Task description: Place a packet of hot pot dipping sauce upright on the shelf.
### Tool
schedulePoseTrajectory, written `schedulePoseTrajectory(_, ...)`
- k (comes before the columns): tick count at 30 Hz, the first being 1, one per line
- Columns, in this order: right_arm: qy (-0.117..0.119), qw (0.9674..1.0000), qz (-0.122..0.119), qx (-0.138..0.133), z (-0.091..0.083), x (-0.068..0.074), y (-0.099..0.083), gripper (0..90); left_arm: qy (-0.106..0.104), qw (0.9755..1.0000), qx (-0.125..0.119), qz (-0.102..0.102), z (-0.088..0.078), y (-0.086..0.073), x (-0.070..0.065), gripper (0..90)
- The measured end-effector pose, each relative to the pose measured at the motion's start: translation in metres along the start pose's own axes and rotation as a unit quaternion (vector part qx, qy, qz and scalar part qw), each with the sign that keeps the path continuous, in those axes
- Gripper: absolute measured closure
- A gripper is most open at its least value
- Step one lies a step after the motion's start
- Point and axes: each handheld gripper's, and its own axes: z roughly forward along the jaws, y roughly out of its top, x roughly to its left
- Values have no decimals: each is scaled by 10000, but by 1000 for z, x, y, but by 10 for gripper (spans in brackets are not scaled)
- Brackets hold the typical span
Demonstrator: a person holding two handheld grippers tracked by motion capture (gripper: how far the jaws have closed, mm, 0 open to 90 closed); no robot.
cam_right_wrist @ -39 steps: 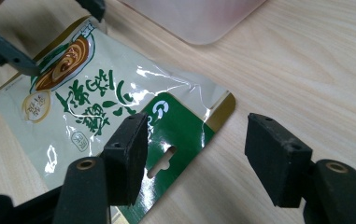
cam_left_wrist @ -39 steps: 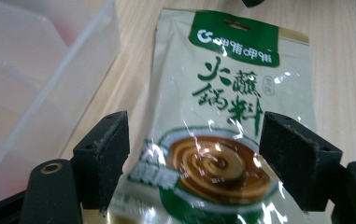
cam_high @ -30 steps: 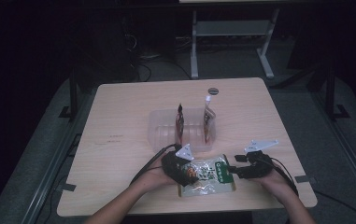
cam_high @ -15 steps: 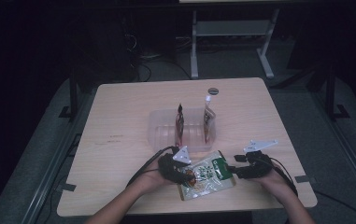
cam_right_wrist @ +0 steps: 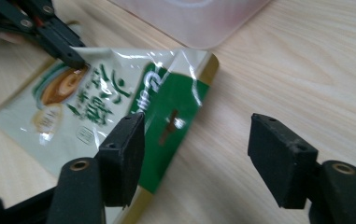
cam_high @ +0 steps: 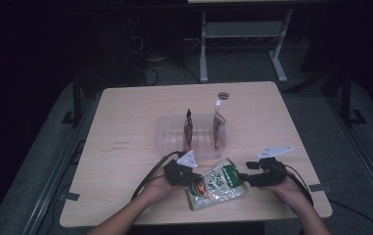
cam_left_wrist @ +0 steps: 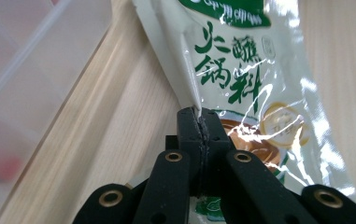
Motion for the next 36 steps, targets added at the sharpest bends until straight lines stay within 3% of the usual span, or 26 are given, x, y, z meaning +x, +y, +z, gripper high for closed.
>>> schedulePoseTrajectory(8,388,9992,-23,-132,-8,7,6,260,-179,9995,-242,6,-14,6,-4,900)
schedulePoseTrajectory(12,591,9981,-130,-88,-6,13,10,216,-189,9994,-301,39,-30,3,-7,900)
schedulePoseTrajectory(16,842,9958,-350,-52,2,24,18,215,-177,9992,-360,32,-56,-7,-9,900)
schedulePoseTrajectory(24,1272,9908,-429,-141,23,33,41,263,21,9991,-430,-66,-88,-31,-6,900)
schedulePoseTrajectory(26,1432,9882,-524,-141,33,40,50,278,57,9986,-509,-133,-96,-37,-4,900)
schedulePoseTrajectory(31,1692,9836,-601,-178,50,45,62,325,44,9974,-704,-166,-105,-38,-3,900)
schedulePoseTrajectory(36,1895,9801,-571,-163,54,47,61,409,15,9968,-787,-141,-107,-38,-4,900)
